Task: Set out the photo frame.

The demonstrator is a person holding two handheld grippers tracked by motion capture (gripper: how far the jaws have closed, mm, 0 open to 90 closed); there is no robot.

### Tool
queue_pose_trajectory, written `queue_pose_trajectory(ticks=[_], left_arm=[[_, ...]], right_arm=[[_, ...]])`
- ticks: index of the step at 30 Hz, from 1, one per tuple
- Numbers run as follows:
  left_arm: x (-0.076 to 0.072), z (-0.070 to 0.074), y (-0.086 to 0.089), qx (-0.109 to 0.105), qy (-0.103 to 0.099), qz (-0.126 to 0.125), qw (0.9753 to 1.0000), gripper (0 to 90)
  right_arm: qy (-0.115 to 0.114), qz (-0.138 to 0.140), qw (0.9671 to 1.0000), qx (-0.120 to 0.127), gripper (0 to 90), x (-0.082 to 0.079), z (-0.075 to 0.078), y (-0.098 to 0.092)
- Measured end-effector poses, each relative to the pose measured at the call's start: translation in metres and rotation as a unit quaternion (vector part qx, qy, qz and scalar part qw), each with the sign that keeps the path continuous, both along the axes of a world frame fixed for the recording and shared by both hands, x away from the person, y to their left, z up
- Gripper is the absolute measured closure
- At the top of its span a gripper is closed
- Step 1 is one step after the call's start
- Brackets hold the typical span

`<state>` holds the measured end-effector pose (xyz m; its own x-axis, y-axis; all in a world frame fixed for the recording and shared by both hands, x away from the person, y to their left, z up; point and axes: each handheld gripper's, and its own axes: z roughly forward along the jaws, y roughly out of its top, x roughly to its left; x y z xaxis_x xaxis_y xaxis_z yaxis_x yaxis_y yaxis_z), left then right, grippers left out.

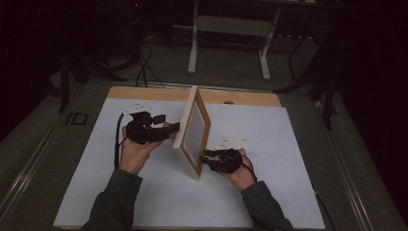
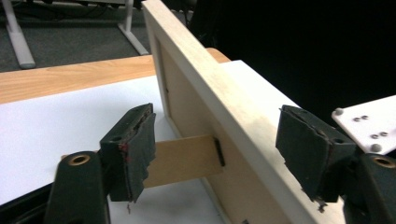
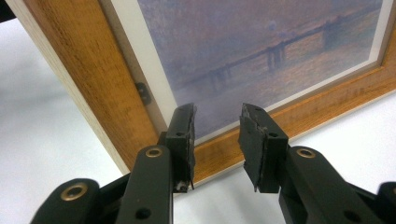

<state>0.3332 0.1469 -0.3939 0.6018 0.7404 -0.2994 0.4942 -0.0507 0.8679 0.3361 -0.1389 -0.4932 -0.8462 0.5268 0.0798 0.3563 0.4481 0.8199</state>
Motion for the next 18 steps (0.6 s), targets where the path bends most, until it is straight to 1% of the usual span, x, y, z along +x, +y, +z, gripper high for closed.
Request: queue_pose_trajectory(ticks=[1, 4, 5, 6, 7, 8, 10, 11, 14, 16, 18], left_arm=[[-0.003, 0.001, -0.004, 0.004, -0.001, -0.005, 1.0, 28.0], [-0.008, 0.001, -0.012, 0.007, -0.001, -0.015, 0.9999, 28.0], [-0.009, 0.001, -0.015, 0.013, -0.004, -0.017, 0.9998, 28.0], [-0.009, 0.001, -0.015, 0.013, -0.004, -0.017, 0.9998, 27.9], [-0.013, 0.001, -0.022, 0.027, -0.008, -0.015, 0.9995, 27.9], [-0.014, 0.001, -0.024, 0.031, -0.008, -0.014, 0.9994, 27.9], [-0.014, 0.001, -0.024, 0.031, -0.008, -0.014, 0.9994, 27.8], [-0.019, 0.0, -0.03, 0.039, -0.009, -0.014, 0.9991, 27.4], [-0.024, -0.003, -0.036, 0.056, -0.014, -0.008, 0.9983, 27.6], [-0.025, -0.007, -0.039, 0.073, -0.014, -0.004, 0.9972, 29.4], [-0.026, -0.011, -0.04, 0.073, -0.012, -0.009, 0.9972, 33.2]], right_arm=[[0.001, 0.0, 1.0, 0.0, 65.3, 0.0, 0.0, 0.0], [0.0, 0.0, 1.0, 0.0, 65.2, 0.0, 0.0, 0.0], [0.0, 0.0, 1.0, -0.001, 65.1, 0.0, 0.0, 0.0], [0.001, 0.0, 1.0, 0.0, 65.1, 0.0, 0.0, 0.0], [0.0, 0.0, 1.0, 0.0, 65.1, 0.0, 0.0, 0.0], [0.001, 0.0, 1.0, 0.0, 65.1, 0.0, -0.001, 0.0], [0.001, 0.0, 1.0, 0.0, 65.1, 0.0, -0.001, -0.001], [0.002, 0.0, 1.0, 0.001, 65.0, 0.0, -0.001, -0.001], [0.003, -0.002, 1.0, 0.0, 65.0, 0.0, -0.001, -0.003], [0.003, -0.001, 1.0, 0.002, 65.0, 0.0, -0.001, -0.003], [0.002, -0.001, 1.0, 0.002, 65.0, -0.001, -0.002, -0.004]])
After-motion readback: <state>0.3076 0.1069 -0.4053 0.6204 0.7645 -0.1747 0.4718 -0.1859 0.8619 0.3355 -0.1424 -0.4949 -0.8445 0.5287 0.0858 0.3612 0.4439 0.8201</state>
